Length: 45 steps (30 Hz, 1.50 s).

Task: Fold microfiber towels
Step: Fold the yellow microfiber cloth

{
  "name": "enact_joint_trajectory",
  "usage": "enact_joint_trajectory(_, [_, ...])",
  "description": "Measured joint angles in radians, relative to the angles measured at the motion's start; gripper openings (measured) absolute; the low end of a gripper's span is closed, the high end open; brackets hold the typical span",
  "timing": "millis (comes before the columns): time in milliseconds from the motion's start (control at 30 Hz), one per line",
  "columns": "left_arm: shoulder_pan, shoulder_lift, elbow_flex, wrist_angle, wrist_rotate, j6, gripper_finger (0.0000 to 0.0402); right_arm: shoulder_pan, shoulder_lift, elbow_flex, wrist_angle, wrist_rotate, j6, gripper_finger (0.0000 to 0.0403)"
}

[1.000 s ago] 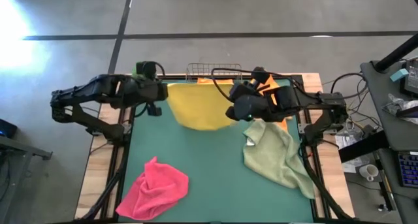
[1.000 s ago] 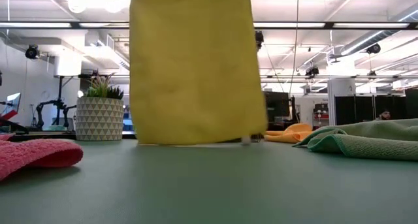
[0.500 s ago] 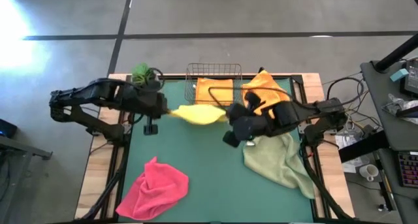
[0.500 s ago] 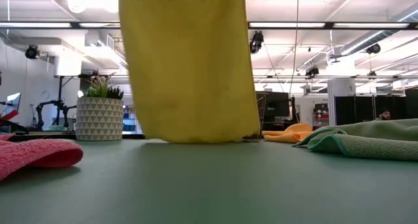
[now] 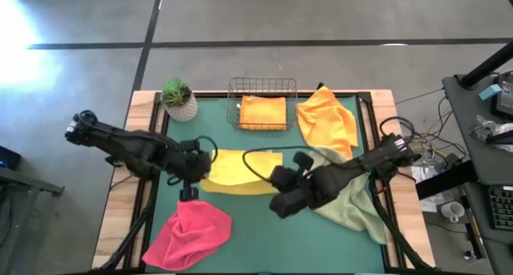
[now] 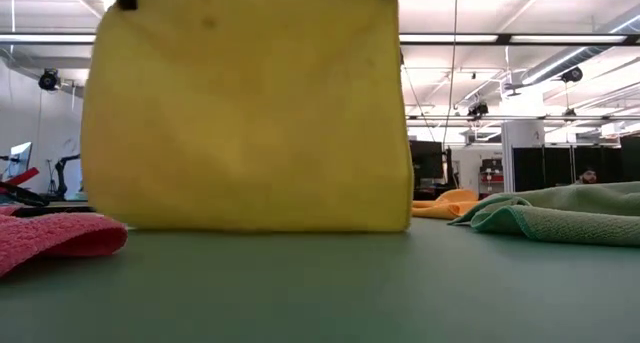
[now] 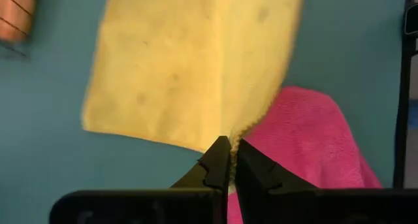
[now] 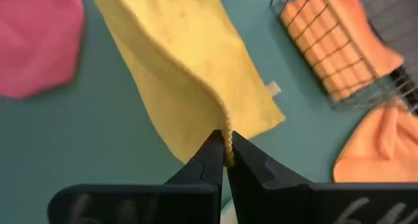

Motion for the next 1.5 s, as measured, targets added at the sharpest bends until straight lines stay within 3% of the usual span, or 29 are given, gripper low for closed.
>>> enact_joint_trajectory(400, [-0.087, 0.021, -0.281, 0.297, -0.02, -0.28, 0.0001, 0.06, 0.056, -0.233, 0.161, 0.023, 0.146, 0.0008])
enact_joint_trajectory(700, [-0.074, 0.11, -0.338, 0.302, -0.079, -0.299, 0.0001, 0.043, 0.062, -0.399, 0.335, 0.037, 0.18, 0.0008])
enact_joint_trajectory(967, [0.004, 0.153, -0.327, 0.247, -0.23, -0.236, 0.0001, -0.058, 0.062, -0.445, 0.344, 0.039, 0.124, 0.0008])
enact_joint_trajectory(1300, [0.218, 0.158, -0.337, 0.253, -0.232, -0.013, 0.0001, -0.229, 0.062, -0.448, 0.344, 0.025, -0.005, 0.0008])
enact_joint_trajectory(1500, [0.304, 0.187, -0.339, 0.306, -0.189, 0.097, 0.0001, -0.292, 0.062, -0.449, 0.341, -0.05, -0.035, 0.0008])
